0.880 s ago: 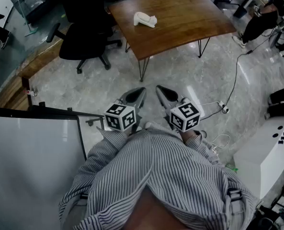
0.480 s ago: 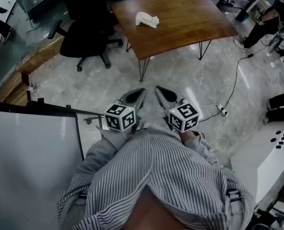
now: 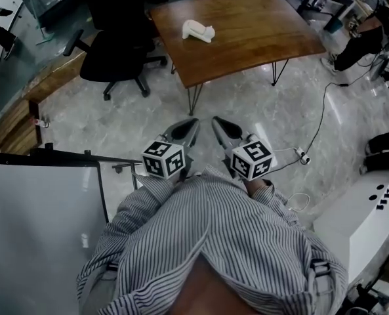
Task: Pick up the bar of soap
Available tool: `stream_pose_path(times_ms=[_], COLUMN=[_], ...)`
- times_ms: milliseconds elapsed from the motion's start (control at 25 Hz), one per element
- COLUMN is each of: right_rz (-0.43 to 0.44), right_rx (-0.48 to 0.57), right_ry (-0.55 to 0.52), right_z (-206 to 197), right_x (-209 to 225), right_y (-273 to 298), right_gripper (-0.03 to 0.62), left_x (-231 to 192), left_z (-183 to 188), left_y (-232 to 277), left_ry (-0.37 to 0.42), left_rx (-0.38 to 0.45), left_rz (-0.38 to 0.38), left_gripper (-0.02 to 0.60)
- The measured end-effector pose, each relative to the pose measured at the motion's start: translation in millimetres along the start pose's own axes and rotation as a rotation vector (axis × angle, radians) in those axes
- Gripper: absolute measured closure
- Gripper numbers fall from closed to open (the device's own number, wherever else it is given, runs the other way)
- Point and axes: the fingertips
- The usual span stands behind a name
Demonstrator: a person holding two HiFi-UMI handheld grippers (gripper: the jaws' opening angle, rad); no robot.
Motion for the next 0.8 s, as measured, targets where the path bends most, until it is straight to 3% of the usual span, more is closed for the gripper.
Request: stream_pose_path(times_ms=[200,360,800], right_rz=[-0.009,-0.014,-0.031], right_rx=[0.011,-0.023,-0.004], right_ry=[0.014,0.03,0.011], right_z=[1,-1,27], right_x=[24,43,103], right_y=[0,10,98], right_gripper=[0.592,0.592,0.592], left_x=[3,-10,-95], left_z=[-3,2,61], left_y=[22,37,96], left_ry=[0.02,-0.019,-0.005], left_rx=[0.013,0.023,0.082], left_rz=[0.002,0.017,0.064], left_gripper=[0.577,0.577,0.577])
Point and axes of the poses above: the fingertips, and each gripper's own axes: y forward along the fingers, x to its right, z out of its top, and after that the axes turned 4 degrees about x, right-handed
